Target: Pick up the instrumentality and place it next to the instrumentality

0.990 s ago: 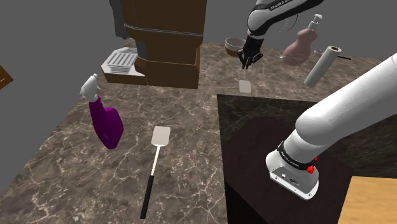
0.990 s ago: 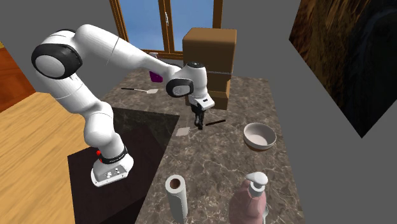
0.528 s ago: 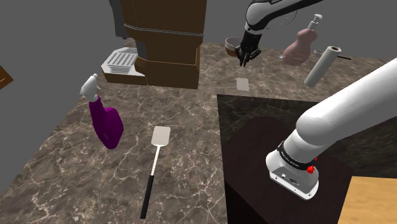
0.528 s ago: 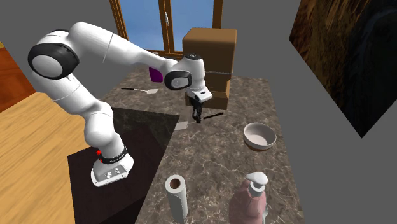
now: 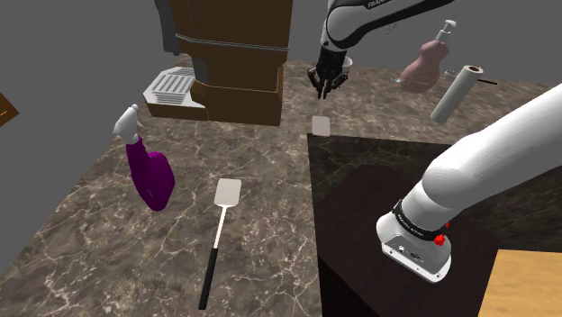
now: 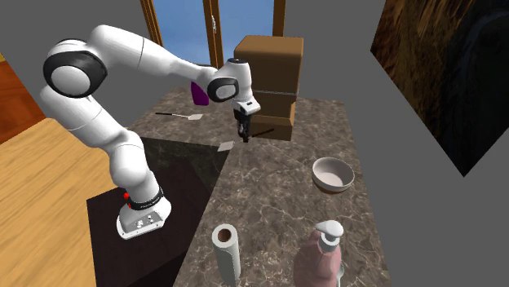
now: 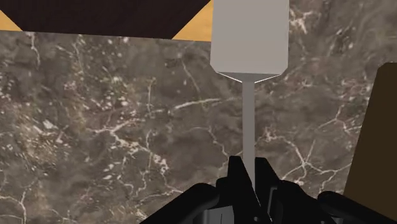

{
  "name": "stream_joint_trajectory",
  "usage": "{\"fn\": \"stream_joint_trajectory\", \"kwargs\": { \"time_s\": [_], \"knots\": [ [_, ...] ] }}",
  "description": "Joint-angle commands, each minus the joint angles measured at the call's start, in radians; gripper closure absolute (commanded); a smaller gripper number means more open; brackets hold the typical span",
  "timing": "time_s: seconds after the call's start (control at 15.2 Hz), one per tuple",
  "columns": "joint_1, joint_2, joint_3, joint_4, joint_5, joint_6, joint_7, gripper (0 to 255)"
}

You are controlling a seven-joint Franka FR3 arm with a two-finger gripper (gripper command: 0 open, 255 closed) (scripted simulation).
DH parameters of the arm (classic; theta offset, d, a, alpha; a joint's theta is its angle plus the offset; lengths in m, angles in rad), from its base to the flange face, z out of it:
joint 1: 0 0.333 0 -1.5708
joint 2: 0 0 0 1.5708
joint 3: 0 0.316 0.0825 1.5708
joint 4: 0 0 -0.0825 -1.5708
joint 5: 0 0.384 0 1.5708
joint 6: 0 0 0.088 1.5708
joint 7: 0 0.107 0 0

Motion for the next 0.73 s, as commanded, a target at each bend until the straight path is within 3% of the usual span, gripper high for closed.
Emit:
{"fn": "stream_joint_trajectory", "kwargs": {
  "time_s": [0.0, 0.66],
  "knots": [
    [0.023, 0.010, 0.036, 0.005, 0.009, 0.003, 0.055, 255],
    [0.138, 0.118, 0.189, 0.123, 0.023, -0.017, 0.313, 255]
  ]
}}
